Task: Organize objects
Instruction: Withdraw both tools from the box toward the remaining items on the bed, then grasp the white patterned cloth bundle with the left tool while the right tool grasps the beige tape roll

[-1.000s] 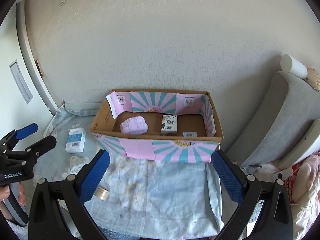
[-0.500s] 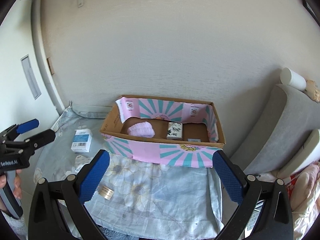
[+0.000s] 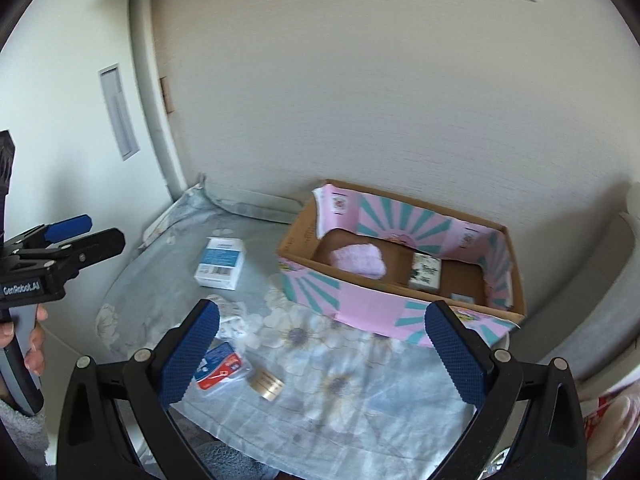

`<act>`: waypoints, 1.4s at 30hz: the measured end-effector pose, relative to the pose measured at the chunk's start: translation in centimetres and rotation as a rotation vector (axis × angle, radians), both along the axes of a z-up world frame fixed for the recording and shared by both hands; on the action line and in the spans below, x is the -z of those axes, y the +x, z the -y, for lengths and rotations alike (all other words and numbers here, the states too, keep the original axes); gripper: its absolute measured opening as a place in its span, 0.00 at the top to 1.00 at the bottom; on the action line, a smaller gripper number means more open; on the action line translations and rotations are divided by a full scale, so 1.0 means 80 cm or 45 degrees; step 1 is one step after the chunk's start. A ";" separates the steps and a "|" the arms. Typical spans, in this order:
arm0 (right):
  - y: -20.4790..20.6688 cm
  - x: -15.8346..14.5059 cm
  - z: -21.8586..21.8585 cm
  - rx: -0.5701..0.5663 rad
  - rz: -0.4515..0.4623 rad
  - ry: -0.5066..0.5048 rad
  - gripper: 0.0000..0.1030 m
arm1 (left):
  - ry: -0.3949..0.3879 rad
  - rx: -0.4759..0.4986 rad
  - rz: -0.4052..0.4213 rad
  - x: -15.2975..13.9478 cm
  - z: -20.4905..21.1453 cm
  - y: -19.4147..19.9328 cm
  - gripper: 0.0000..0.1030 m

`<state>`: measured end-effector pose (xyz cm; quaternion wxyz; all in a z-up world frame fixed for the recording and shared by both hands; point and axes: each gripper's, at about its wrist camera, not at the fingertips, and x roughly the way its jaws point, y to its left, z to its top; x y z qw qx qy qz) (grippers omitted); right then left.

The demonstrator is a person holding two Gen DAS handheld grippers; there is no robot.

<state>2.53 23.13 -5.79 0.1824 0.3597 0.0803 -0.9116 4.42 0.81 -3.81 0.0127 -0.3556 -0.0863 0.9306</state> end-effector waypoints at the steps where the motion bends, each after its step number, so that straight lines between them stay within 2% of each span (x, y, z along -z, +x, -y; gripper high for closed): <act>1: 0.001 0.001 0.007 -0.020 -0.003 0.007 0.00 | 0.004 -0.014 0.000 0.001 0.005 0.002 0.00; 13: -0.012 0.004 0.045 -0.171 -0.021 0.056 0.00 | 0.021 -0.066 0.020 0.011 0.029 -0.001 0.00; 21: -0.024 0.035 0.059 -0.309 0.030 0.105 0.00 | 0.046 -0.017 0.142 0.053 0.018 -0.035 0.00; 27: -0.031 0.080 0.063 -0.426 0.090 0.156 0.01 | 0.079 -0.020 0.231 0.103 0.002 -0.057 0.00; 30: -0.034 0.110 0.066 -0.487 0.128 0.188 0.07 | 0.094 -0.006 0.275 0.132 -0.007 -0.066 0.00; 31: -0.034 0.118 0.066 -0.503 0.141 0.191 0.11 | 0.097 -0.002 0.282 0.139 -0.009 -0.068 0.00; 37: -0.031 0.176 0.070 -0.637 0.212 0.227 0.28 | 0.072 0.018 0.290 0.182 -0.030 -0.081 0.05; 42: -0.024 0.208 0.067 -0.687 0.222 0.228 0.33 | 0.052 0.026 0.294 0.210 -0.041 -0.091 0.09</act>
